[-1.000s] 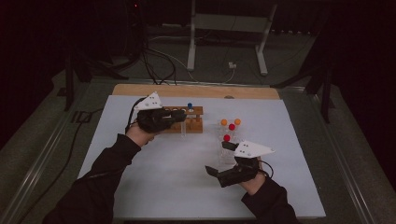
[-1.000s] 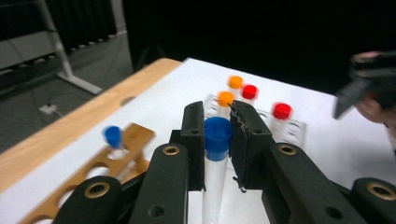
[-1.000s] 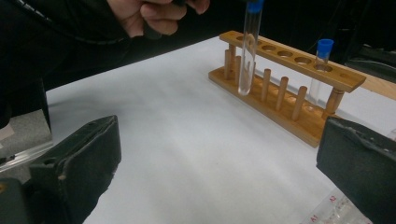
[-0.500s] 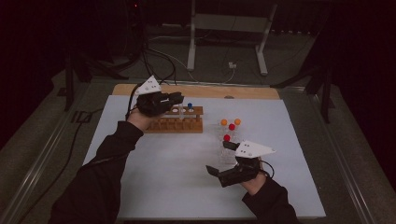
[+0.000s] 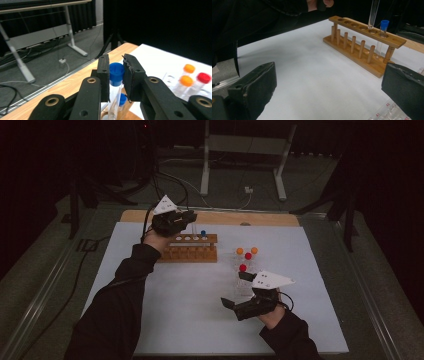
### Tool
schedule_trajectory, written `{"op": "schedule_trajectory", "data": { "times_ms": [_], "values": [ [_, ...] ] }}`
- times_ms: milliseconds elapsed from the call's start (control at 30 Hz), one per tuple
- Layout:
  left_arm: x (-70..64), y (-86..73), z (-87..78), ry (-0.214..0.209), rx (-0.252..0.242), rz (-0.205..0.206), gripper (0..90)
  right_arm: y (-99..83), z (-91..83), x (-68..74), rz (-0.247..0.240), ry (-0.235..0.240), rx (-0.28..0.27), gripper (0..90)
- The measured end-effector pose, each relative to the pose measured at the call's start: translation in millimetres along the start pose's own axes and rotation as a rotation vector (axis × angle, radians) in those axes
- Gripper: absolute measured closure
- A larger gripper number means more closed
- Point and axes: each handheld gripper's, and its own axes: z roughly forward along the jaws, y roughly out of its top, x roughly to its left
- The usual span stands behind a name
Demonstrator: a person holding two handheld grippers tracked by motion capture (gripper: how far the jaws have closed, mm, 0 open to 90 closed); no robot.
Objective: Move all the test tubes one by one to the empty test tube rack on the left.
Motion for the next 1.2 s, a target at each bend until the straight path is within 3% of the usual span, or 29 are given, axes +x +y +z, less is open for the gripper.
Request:
{"op": "schedule_trajectory", "data": {
  "times_ms": [333,833,1200],
  "values": [
    [-3.1,-16.6,13.9,0.013,0.024,-0.024,77.4,-0.8,-2.6,-2.2,0.008,0.0,-0.008,0.0],
    [-6.3,-39.6,29.0,0.024,0.111,-0.018,77.4,-1.4,-3.9,-2.7,0.01,0.012,-0.006,0.0],
    [-7.8,-50.6,33.8,0.036,0.123,-0.029,77.3,-1.8,-4.9,-3.0,0.009,0.013,-0.006,0.0]
  ]
}}
